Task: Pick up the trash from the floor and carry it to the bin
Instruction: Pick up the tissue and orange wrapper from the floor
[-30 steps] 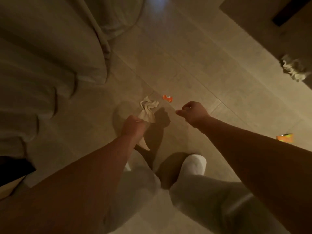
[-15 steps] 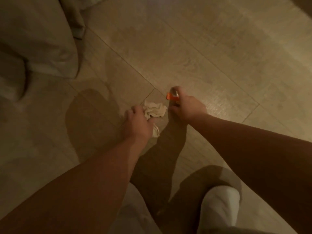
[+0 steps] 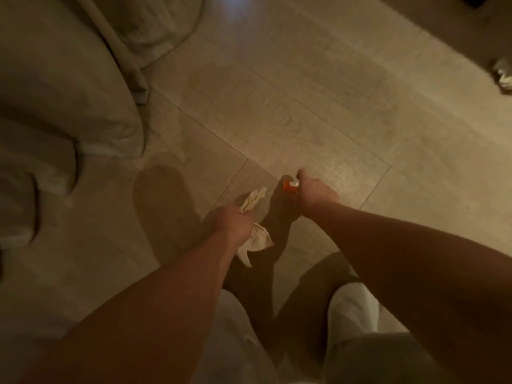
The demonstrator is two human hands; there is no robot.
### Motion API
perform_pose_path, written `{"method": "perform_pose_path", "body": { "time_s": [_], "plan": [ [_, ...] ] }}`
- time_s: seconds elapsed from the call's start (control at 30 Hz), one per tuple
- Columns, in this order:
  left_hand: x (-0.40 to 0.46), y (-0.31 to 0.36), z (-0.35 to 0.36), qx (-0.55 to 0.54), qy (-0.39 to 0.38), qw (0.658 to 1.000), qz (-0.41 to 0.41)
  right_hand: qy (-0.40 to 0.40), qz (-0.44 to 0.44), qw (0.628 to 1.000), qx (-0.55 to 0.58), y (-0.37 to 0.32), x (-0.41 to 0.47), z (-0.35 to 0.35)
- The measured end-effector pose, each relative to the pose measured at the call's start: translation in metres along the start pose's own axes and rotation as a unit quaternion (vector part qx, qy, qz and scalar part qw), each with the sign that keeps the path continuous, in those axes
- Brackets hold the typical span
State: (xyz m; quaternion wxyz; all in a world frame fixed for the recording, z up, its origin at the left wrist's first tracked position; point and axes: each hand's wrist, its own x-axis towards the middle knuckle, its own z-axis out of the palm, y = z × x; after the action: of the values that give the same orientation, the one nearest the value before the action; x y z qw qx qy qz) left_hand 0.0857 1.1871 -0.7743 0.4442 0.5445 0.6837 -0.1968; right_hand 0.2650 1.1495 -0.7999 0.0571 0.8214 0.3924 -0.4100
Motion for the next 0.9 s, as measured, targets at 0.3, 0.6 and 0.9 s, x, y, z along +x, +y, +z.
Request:
{"method": "perform_pose_path", "body": {
  "time_s": [0.3, 0.6, 0.9],
  "plan": [
    [0.018, -0.029, 0.042, -0.051, -0.005, 0.998, -0.027, 0.004, -0.068, 0.997, -0.027, 0.011, 0.033, 0.035],
    [-0.008, -0.044, 0.041, -0.099, 0.004, 0.992, -0.083, -0.024, -0.004, 1.0, 0.001, 0.011, 0.02, 0.028],
    [-0.188, 0.038, -0.047, -0.055, -0.032, 0.997, -0.044, -0.021, 0.094, 0.979, 0.178, 0.026, -0.152, -0.093]
  ]
}}
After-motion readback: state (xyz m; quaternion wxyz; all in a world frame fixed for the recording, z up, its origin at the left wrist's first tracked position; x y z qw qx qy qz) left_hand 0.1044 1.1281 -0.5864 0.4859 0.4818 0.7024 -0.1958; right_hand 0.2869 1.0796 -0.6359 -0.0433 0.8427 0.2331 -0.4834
